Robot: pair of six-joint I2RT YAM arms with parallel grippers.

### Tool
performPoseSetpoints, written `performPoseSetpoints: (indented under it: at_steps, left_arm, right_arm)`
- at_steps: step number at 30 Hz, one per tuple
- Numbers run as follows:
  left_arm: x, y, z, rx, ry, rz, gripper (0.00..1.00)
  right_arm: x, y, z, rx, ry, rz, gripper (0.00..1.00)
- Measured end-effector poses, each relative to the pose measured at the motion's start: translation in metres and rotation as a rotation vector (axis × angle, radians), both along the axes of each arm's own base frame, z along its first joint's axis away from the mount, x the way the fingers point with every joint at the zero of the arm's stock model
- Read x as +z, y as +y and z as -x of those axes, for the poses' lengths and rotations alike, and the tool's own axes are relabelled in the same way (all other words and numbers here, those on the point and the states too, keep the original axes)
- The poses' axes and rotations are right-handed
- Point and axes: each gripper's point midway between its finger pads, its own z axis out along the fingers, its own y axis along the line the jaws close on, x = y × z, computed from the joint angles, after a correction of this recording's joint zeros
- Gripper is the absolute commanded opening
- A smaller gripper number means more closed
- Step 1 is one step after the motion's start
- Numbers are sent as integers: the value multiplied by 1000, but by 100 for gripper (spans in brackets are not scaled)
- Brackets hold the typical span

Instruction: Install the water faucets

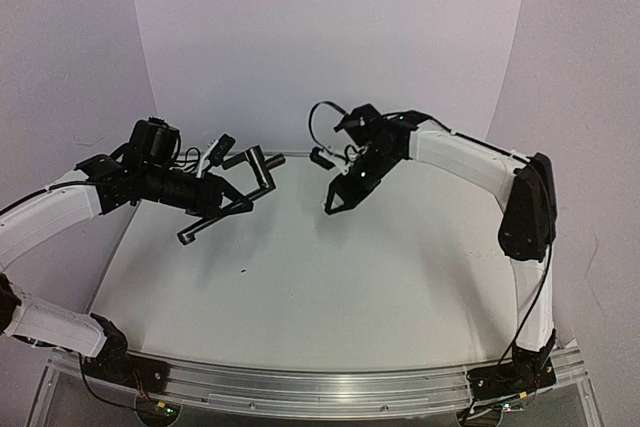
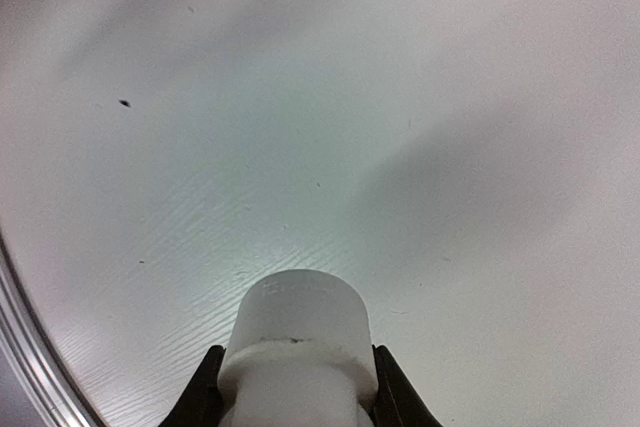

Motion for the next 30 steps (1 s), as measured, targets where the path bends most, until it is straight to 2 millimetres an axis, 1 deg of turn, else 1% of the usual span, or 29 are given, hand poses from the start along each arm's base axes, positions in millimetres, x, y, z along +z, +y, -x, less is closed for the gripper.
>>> performPoseSetpoints:
  at_steps: [1, 2, 4, 5, 8, 9, 11, 13, 15, 19, 24, 30]
  left_arm:
    - [4, -1, 4, -21, -1, 15, 0]
    - [8, -3, 9, -46, -6, 34, 0]
    - [18, -4, 19, -95, -21, 73, 0]
    - [24, -5, 24, -118, -29, 92, 0]
    - [43, -6, 40, -195, -57, 158, 0]
    - [49, -7, 45, -221, -65, 180, 0]
    - [60, -8, 55, -276, -73, 227, 0]
    - [71, -10, 63, -332, -75, 277, 0]
    - [81, -11, 71, -384, -67, 326, 0]
    - [97, -11, 85, -468, -57, 390, 0]
    - [110, -8, 97, -532, -58, 434, 0]
    - [114, -10, 107, -577, -40, 448, 0]
  right_arm:
    - [24, 2, 2, 25, -35, -42, 0]
    - [54, 3, 8, 59, -80, -94, 0]
    - [106, 1, 21, 116, -156, -182, 0]
    - [127, -1, 28, 143, -186, -221, 0]
    - [185, -6, 56, 238, -262, -340, 0]
    - [201, -7, 65, 271, -281, -375, 0]
    - [222, -9, 82, 336, -300, -436, 0]
    - [237, -9, 97, 396, -306, -486, 0]
    - [246, -8, 110, 452, -298, -533, 0]
    - [251, -4, 128, 536, -263, -609, 0]
    - [249, 1, 141, 602, -207, -679, 0]
    - [264, 4, 151, 657, -188, -766, 0]
